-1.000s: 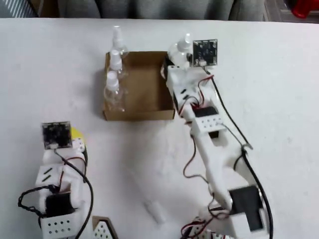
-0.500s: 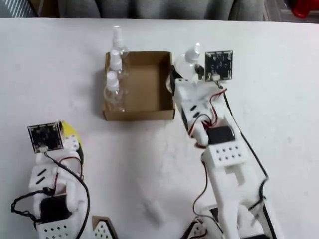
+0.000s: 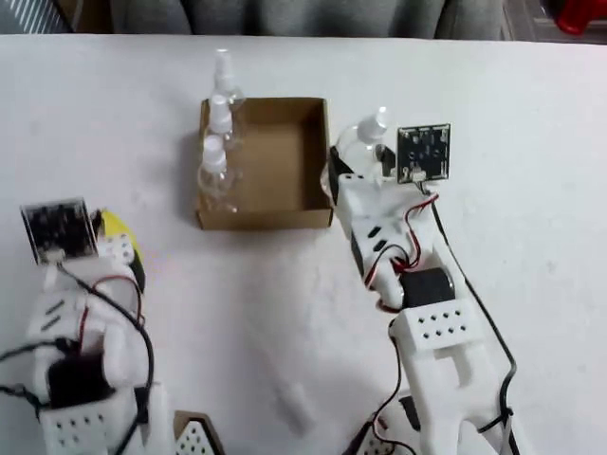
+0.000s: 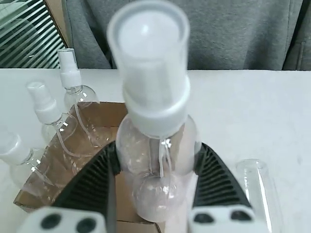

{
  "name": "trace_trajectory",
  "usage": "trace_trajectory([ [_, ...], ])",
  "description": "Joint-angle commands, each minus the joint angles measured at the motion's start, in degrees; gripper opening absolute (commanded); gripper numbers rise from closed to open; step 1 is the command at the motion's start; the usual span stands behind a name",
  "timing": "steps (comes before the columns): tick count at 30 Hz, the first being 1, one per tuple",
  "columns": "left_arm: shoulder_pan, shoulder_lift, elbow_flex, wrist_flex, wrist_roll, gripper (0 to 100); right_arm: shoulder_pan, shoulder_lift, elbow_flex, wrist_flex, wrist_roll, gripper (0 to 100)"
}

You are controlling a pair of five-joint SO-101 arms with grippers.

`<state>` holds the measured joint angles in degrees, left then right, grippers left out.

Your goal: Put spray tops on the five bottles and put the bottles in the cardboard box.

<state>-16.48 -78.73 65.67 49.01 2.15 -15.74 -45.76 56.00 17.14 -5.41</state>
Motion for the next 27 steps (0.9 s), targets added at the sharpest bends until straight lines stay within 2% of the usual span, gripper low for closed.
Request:
trace_trajectory([
  [1, -0.7, 11.9, -8.2, -6.1, 6.4, 2, -0.7, -1.9, 0.4, 0.0, 0.1, 1.5],
  [3, -0.7, 18.8, -10.9, -8.8, 8.9, 2, -0.7, -2.0, 1.2, 0.0, 0.1, 1.5],
  [7, -0.7, 33.7, -19.3, -11.3, 9.1, 2, -0.7, -2.0, 3.0, -0.3, -0.2, 1.5],
  [16, -0.4, 63.4, -41.0, -11.1, 9.1, 2, -0.7, -2.0, 5.0, -0.5, -0.1, 1.5],
  [23, 3.9, 84.5, -58.6, -10.9, 9.3, 2, -0.5, -2.0, 5.5, -0.1, -0.2, 1.5],
  [27, 5.4, 95.2, -69.5, -10.6, 16.5, 2, -0.7, -2.1, 6.4, -0.5, 0.0, 1.5],
])
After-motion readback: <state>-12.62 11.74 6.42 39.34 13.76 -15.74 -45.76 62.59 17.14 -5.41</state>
